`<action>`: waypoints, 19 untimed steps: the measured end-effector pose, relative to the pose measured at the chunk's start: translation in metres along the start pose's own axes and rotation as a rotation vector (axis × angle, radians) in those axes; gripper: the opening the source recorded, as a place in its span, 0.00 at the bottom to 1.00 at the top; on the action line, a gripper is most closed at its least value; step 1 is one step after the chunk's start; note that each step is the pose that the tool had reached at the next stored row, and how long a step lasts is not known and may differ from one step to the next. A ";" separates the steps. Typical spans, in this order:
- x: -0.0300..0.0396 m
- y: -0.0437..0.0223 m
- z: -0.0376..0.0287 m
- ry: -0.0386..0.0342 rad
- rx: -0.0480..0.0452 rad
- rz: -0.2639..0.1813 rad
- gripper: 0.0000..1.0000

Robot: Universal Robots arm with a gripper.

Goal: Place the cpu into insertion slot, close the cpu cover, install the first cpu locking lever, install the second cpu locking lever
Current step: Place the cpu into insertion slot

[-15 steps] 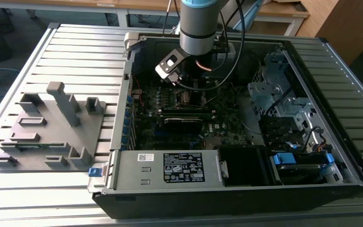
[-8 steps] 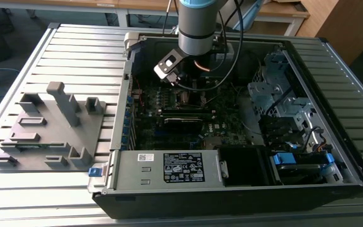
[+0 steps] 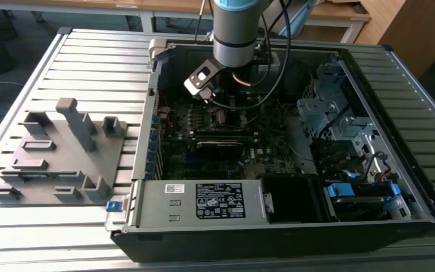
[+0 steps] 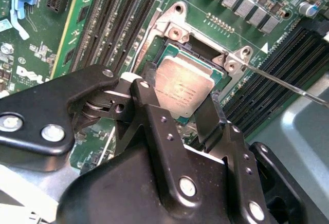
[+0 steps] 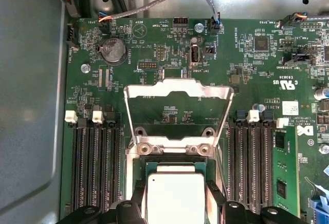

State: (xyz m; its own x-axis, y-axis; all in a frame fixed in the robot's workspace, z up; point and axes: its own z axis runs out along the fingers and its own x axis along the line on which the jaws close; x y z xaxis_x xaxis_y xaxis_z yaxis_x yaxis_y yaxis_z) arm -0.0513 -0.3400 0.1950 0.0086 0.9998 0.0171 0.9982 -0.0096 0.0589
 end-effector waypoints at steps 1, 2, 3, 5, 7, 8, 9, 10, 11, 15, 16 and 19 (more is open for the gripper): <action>0.0002 -0.0001 0.0001 0.0002 -0.0001 0.000 0.54; 0.0005 -0.0002 0.0003 0.0003 -0.0001 0.000 0.54; 0.0007 -0.0004 0.0003 0.0002 0.0000 0.000 0.54; 0.0012 -0.0005 0.0006 0.0002 0.0000 0.000 0.54; 0.0012 -0.0005 0.0007 0.0000 0.0001 0.000 0.54; 0.0012 -0.0005 0.0008 0.0000 0.0001 0.000 0.54; 0.0013 -0.0006 0.0009 0.0000 0.0001 0.000 0.54; 0.0012 -0.0006 0.0009 0.0000 0.0001 0.000 0.54; 0.0012 -0.0006 0.0009 0.0001 0.0001 0.000 0.54; 0.0013 0.0006 0.0011 0.0003 -0.0001 0.000 0.54; 0.0012 0.0006 0.0011 0.0002 0.0000 0.000 0.54; 0.0011 0.0007 0.0014 0.0001 0.0000 0.000 0.54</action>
State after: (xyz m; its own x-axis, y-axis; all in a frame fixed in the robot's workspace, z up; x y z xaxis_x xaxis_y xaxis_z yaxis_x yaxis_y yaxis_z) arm -0.0506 -0.3389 0.1936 0.0085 0.9998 0.0173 0.9982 -0.0095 0.0588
